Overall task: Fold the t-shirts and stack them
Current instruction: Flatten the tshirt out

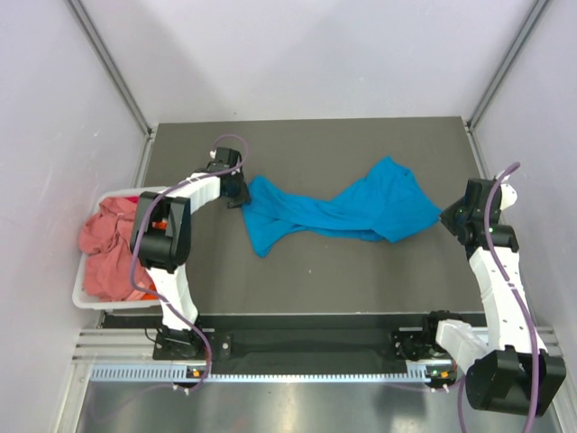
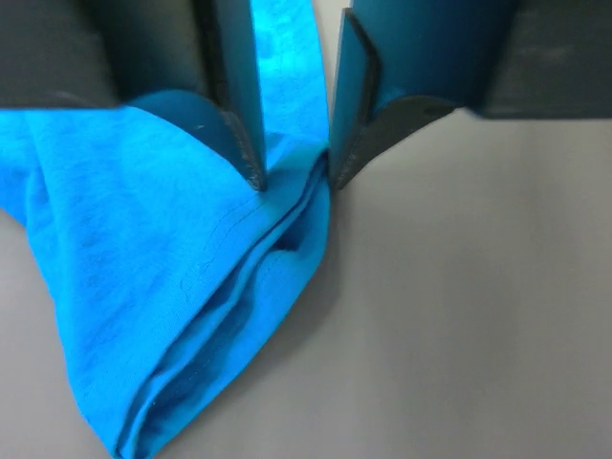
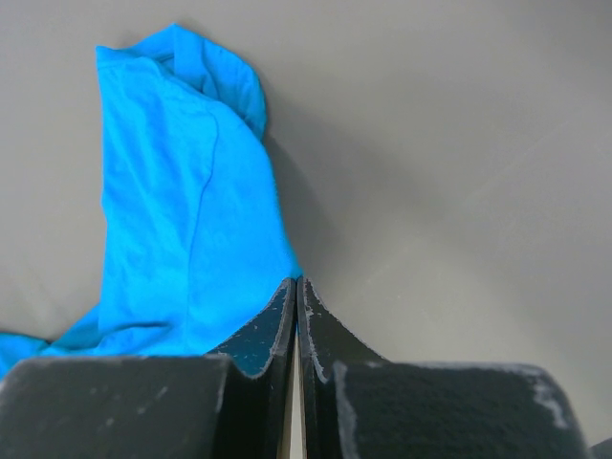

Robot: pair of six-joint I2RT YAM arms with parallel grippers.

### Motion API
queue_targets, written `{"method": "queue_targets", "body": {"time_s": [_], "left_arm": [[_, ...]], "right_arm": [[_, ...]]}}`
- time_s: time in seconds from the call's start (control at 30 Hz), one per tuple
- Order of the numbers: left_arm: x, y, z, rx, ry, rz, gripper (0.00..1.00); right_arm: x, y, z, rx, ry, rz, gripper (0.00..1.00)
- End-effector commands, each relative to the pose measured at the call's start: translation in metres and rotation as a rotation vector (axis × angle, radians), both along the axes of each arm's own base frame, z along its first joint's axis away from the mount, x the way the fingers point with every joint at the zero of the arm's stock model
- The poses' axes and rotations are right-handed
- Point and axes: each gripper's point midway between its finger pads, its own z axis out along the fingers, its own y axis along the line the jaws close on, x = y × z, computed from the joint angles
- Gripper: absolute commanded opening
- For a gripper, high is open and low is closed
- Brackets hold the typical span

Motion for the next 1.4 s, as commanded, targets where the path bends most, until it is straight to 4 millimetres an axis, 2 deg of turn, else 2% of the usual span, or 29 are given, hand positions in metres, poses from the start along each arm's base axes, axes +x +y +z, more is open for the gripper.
{"method": "queue_targets", "body": {"time_s": [0.0,0.07,0.13,0.2,0.23,0.4,0.43,0.5,0.53,0.6,0.63,0.8,0.87,0.9,0.93,1.0,1.03,1.1,1.13,1.17,1.2,1.27,1.3,1.37], "left_arm": [[0.007,-0.002,0.001,-0.022,-0.04,0.003,0.36],[0.007,-0.001,0.002,-0.017,-0.038,0.007,0.33],[0.005,0.0,0.004,-0.013,-0.029,0.005,0.21],[0.005,0.001,0.012,-0.005,-0.031,0.0,0.04],[0.004,0.002,0.018,-0.001,-0.024,0.003,0.0],[0.004,0.002,0.046,-0.007,-0.03,0.007,0.0],[0.009,0.001,0.06,-0.012,-0.056,0.007,0.0],[0.005,0.007,0.068,0.022,-0.046,0.019,0.0],[0.009,0.007,0.083,0.021,-0.073,0.018,0.0],[0.006,0.007,0.095,0.022,-0.082,0.013,0.0],[0.008,0.007,0.11,0.014,-0.111,0.014,0.0],[0.002,-0.004,0.163,-0.062,-0.205,-0.014,0.0],[-0.002,-0.007,0.178,-0.08,-0.225,-0.021,0.0],[-0.005,-0.008,0.194,-0.095,-0.252,-0.027,0.0],[-0.008,-0.008,0.203,-0.099,-0.266,-0.028,0.0],[-0.013,-0.006,0.229,-0.105,-0.323,-0.027,0.0],[-0.016,-0.006,0.237,-0.108,-0.34,-0.027,0.0],[-0.023,-0.005,0.252,-0.126,-0.378,-0.022,0.0],[-0.025,-0.01,0.256,-0.157,-0.386,-0.036,0.0],[-0.029,-0.014,0.256,-0.178,-0.386,-0.046,0.0],[-0.037,-0.017,0.249,-0.2,-0.365,-0.059,0.0],[-0.046,-0.03,0.237,-0.256,-0.33,-0.099,0.0],[-0.056,-0.032,0.214,-0.26,-0.278,-0.106,0.0],[-0.065,-0.038,0.192,-0.266,-0.238,-0.121,0.0]], "right_arm": [[0.007,-0.004,0.007,-0.011,-0.035,-0.004,0.0],[0.008,-0.004,0.005,-0.009,-0.031,-0.001,0.0],[0.009,-0.004,0.004,-0.011,-0.03,-0.001,0.0],[0.01,-0.005,0.001,-0.011,-0.026,-0.007,0.0],[0.01,-0.005,0.0,-0.01,-0.023,-0.005,0.0],[0.009,-0.009,0.003,-0.029,-0.011,-0.018,0.0],[0.009,-0.01,0.005,-0.033,-0.016,-0.024,0.0],[0.01,-0.011,0.011,-0.036,-0.033,-0.029,0.0],[0.011,-0.011,0.015,-0.036,-0.042,-0.03,0.0],[0.012,-0.011,0.02,-0.034,-0.046,-0.03,0.0],[0.013,-0.011,0.025,-0.035,-0.054,-0.03,0.0],[0.021,-0.01,0.058,-0.052,-0.12,-0.007,0.0],[0.026,-0.007,0.08,-0.077,-0.165,0.04,0.0],[0.026,-0.007,0.087,-0.086,-0.178,0.047,0.0],[0.027,-0.009,0.108,-0.103,-0.221,0.047,0.0],[0.022,-0.011,0.127,-0.128,-0.245,0.039,0.0],[0.018,-0.015,0.151,-0.148,-0.291,0.019,0.0],[0.011,-0.016,0.167,-0.16,-0.315,0.006,0.0],[0.007,-0.016,0.181,-0.164,-0.35,0.006,0.0],[0.004,-0.014,0.183,-0.161,-0.348,0.011,0.0],[0.001,-0.012,0.184,-0.156,-0.351,0.017,0.0],[-0.008,-0.008,0.177,-0.144,-0.335,0.034,0.0],[-0.011,-0.007,0.173,-0.141,-0.327,0.035,0.0],[-0.022,-0.006,0.153,-0.14,-0.287,0.036,0.0]]}}
